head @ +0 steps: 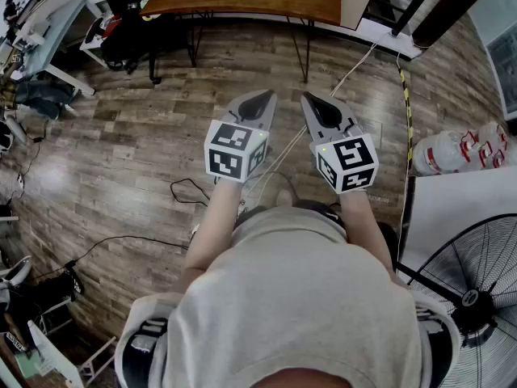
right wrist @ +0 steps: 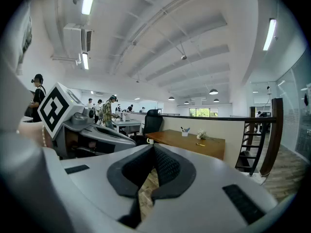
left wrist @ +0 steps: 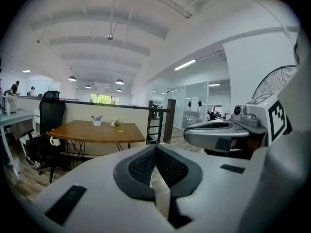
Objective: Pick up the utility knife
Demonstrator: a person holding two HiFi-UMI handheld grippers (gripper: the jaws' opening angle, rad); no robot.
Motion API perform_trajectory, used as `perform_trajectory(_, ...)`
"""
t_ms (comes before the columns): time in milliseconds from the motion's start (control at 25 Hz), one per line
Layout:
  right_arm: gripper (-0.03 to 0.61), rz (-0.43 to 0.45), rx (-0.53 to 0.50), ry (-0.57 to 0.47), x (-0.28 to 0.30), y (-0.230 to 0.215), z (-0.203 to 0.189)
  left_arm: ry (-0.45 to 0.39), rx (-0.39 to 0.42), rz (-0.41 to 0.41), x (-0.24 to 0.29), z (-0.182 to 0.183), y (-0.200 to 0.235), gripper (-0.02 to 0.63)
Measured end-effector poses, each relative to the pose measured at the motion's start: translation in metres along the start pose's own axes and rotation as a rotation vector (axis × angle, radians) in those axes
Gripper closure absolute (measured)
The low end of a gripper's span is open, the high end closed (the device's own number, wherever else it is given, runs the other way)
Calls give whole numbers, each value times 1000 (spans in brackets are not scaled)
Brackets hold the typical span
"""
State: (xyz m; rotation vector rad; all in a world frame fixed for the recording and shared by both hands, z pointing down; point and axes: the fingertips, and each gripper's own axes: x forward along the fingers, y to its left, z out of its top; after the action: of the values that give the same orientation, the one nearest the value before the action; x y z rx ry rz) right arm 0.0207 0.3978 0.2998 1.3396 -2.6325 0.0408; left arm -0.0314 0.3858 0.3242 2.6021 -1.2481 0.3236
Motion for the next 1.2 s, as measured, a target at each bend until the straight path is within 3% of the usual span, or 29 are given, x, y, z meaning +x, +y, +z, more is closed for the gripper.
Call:
perform_trajectory(760,566,14,21,24,11,-21,-16,30,-12,-2,33,-5,-3,607)
perform_trajectory(1200,566,22,59,-4,12,-43,-25,6,-24,-11,48,-10,-11,601)
